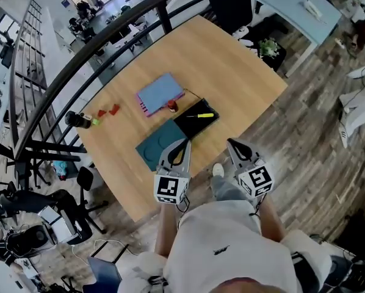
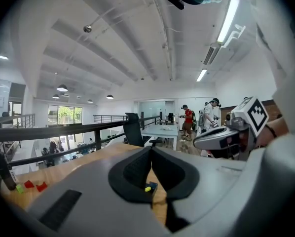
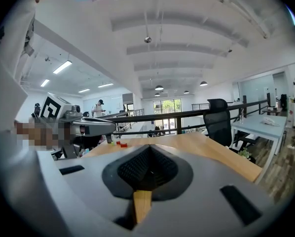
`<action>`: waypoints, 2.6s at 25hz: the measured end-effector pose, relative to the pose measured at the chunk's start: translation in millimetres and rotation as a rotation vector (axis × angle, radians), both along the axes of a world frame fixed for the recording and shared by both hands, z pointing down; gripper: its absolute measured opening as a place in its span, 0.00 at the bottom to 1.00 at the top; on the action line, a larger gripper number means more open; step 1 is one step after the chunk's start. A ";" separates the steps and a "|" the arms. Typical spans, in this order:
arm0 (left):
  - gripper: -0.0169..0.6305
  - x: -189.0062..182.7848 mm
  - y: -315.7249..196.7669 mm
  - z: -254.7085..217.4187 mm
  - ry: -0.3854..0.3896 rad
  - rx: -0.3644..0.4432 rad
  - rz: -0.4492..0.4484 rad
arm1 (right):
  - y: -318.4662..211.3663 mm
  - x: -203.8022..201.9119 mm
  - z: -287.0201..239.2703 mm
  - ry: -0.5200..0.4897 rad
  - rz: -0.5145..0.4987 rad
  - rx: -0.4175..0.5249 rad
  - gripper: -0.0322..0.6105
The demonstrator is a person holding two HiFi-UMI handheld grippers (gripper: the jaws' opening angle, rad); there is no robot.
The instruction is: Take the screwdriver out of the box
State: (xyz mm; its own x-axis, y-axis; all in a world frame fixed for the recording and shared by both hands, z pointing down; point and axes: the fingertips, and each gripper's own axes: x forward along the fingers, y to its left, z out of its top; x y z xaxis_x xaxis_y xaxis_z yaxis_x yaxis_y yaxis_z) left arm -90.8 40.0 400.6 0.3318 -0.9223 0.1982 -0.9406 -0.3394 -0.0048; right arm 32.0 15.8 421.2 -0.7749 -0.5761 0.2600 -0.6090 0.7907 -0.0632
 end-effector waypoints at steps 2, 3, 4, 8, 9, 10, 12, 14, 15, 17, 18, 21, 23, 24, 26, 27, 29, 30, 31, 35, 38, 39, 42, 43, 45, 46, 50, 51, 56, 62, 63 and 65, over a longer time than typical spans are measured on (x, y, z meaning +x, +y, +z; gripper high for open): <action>0.05 6.0 -18.8 7.5 -0.004 -0.014 0.007 | -17.9 2.6 8.6 -0.004 -0.009 -0.018 0.04; 0.05 9.0 -27.9 12.4 -0.010 -0.024 0.011 | -26.5 3.7 13.5 -0.005 -0.014 -0.027 0.04; 0.05 11.7 -36.9 17.6 -0.015 -0.035 0.015 | -34.8 4.5 18.2 -0.005 -0.019 -0.035 0.04; 0.05 16.9 -69.2 36.8 -0.024 -0.089 0.020 | -63.7 3.5 32.5 -0.008 -0.049 -0.068 0.04; 0.05 17.6 -75.9 41.3 -0.026 -0.101 0.021 | -69.4 3.3 35.6 -0.009 -0.055 -0.077 0.04; 0.05 18.3 -82.0 45.9 -0.028 -0.111 0.021 | -74.4 3.6 39.1 -0.011 -0.059 -0.086 0.04; 0.05 18.4 -92.2 55.9 -0.031 -0.130 0.022 | -82.8 4.5 47.7 -0.011 -0.061 -0.104 0.04; 0.05 16.5 -100.0 66.4 -0.037 -0.153 0.022 | -89.3 4.2 57.1 -0.007 -0.061 -0.122 0.04; 0.05 15.3 -102.9 71.8 -0.041 -0.167 0.023 | -91.4 3.7 61.8 -0.004 -0.062 -0.132 0.04; 0.05 13.6 -107.0 82.6 -0.052 -0.198 0.032 | -93.7 2.6 71.0 0.004 -0.064 -0.153 0.04; 0.05 13.1 -108.7 87.8 -0.058 -0.213 0.039 | -94.6 1.8 75.5 0.008 -0.066 -0.163 0.04; 0.05 14.0 -116.1 103.1 -0.085 -0.251 0.065 | -98.8 -0.1 88.4 0.018 -0.072 -0.188 0.04; 0.05 15.9 -122.6 113.0 -0.100 -0.271 0.087 | -102.5 -2.2 96.9 0.021 -0.076 -0.201 0.04; 0.05 16.7 -126.1 117.9 -0.108 -0.280 0.098 | -104.6 -4.0 101.0 0.022 -0.079 -0.206 0.04; 0.05 17.6 -132.7 127.1 -0.125 -0.297 0.121 | -108.1 -9.2 108.8 0.026 -0.085 -0.215 0.04; 0.05 17.6 -135.5 131.3 -0.132 -0.305 0.132 | -109.2 -12.5 112.2 0.029 -0.087 -0.219 0.04; 0.05 16.7 -139.7 139.0 -0.139 -0.321 0.155 | -110.6 -19.9 118.5 0.035 -0.090 -0.227 0.04; 0.05 16.1 -141.3 143.3 -0.143 -0.330 0.168 | -111.3 -23.6 121.4 0.038 -0.089 -0.231 0.04; 0.05 15.6 -142.9 148.0 -0.148 -0.341 0.182 | -112.4 -27.0 124.3 0.040 -0.087 -0.236 0.04; 0.05 14.6 -150.1 166.2 -0.157 -0.382 0.230 | -118.4 -37.2 136.7 0.046 -0.074 -0.260 0.04; 0.05 14.8 -155.0 182.7 -0.153 -0.416 0.273 | -122.1 -43.5 146.8 0.059 -0.064 -0.277 0.04; 0.05 15.2 -155.6 190.8 -0.155 -0.432 0.289 | -123.3 -45.2 150.1 0.064 -0.060 -0.282 0.04; 0.11 17.1 -160.6 210.6 -0.173 -0.472 0.337 | -127.6 -49.2 159.3 0.070 -0.044 -0.297 0.04; 0.13 17.5 -163.1 215.8 -0.179 -0.482 0.351 | -129.4 -50.3 161.7 0.071 -0.036 -0.301 0.04; 0.16 18.8 -167.9 225.7 -0.193 -0.499 0.376 | -132.4 -51.4 166.4 0.073 -0.022 -0.309 0.04; 0.16 19.8 -170.1 230.2 -0.201 -0.506 0.388 | -133.4 -51.2 169.1 0.076 -0.017 -0.314 0.04; 0.17 22.9 -176.3 244.8 -0.233 -0.530 0.433 | -136.3 -51.7 176.0 0.080 -0.003 -0.331 0.04; 0.17 23.6 -176.8 248.8 -0.240 -0.538 0.444 | -136.0 -51.6 178.1 0.081 -0.001 -0.337 0.04; 0.19 28.5 -176.0 269.5 -0.269 -0.592 0.498 | -135.2 -50.2 189.0 0.091 0.010 -0.361 0.04; 0.22 25.2 -178.2 294.6 -0.305 -0.649 0.517 | -136.0 -52.2 195.9 0.093 0.016 -0.375 0.04; 0.22 24.4 -178.2 298.7 -0.309 -0.661 0.519 | -136.2 -51.9 197.0 0.092 0.018 -0.377 0.04; 0.23 22.7 -178.6 305.9 -0.320 -0.681 0.524 | -136.9 -51.3 198.9 0.093 0.022 -0.382 0.04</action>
